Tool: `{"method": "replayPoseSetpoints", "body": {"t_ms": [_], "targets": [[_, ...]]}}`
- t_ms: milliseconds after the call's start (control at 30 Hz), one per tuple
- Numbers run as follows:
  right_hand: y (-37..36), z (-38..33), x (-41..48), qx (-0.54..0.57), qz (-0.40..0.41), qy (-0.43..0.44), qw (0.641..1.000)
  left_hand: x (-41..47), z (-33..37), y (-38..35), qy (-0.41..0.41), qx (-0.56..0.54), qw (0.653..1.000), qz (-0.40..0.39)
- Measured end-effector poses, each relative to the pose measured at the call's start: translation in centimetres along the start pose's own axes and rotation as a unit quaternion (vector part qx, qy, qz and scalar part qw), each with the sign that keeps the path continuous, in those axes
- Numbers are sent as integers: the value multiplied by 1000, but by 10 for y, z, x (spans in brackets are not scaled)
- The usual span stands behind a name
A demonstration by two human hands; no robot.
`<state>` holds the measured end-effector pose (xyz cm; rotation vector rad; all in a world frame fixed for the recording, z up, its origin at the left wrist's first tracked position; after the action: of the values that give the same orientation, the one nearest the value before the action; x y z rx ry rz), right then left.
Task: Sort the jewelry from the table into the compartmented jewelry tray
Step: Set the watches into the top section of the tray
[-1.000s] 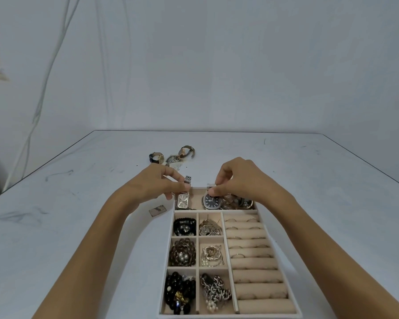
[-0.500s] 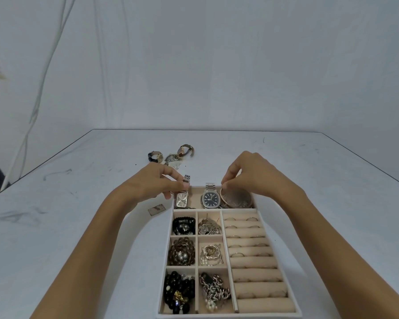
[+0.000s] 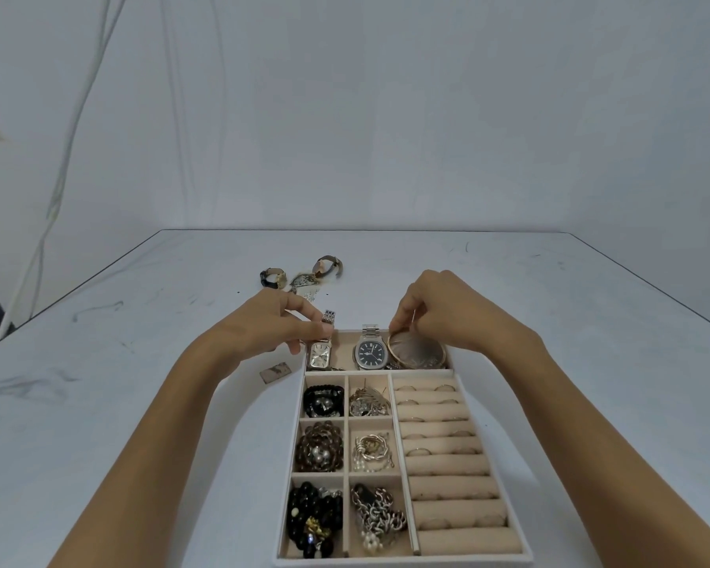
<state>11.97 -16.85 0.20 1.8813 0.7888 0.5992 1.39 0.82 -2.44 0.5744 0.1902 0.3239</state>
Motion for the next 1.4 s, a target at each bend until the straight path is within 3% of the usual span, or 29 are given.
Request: {"method": "replayPoseSetpoints", "body": {"t_ms": [300,1033,1133,1267,1400], "targets": [[2,4,-8,-33,-67,-9,997,0,0,0,0,-2,1000,-2],[-2,6,-7,-20,-111,25,993,0,0,0,-1,6,1000,-2],[-1,5,-5,-16,-88,33,995,0,0,0,0,6,1000,-3],[-2,-11,-2,18,11,89,996,0,1,0,-1,8,1000,-2],[-21,-27,-1,-12,-6,139,990,-1,1,-1,-6,10,1000,-2]]}}
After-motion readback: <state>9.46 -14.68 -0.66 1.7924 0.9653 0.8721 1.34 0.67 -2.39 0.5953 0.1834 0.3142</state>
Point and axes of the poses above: each hand's wrist, its own x-axis towards the middle knuckle, its own y-axis out of the back of the hand, z = x × y, the point moved 4 cm from there along x, towards the middle knuckle
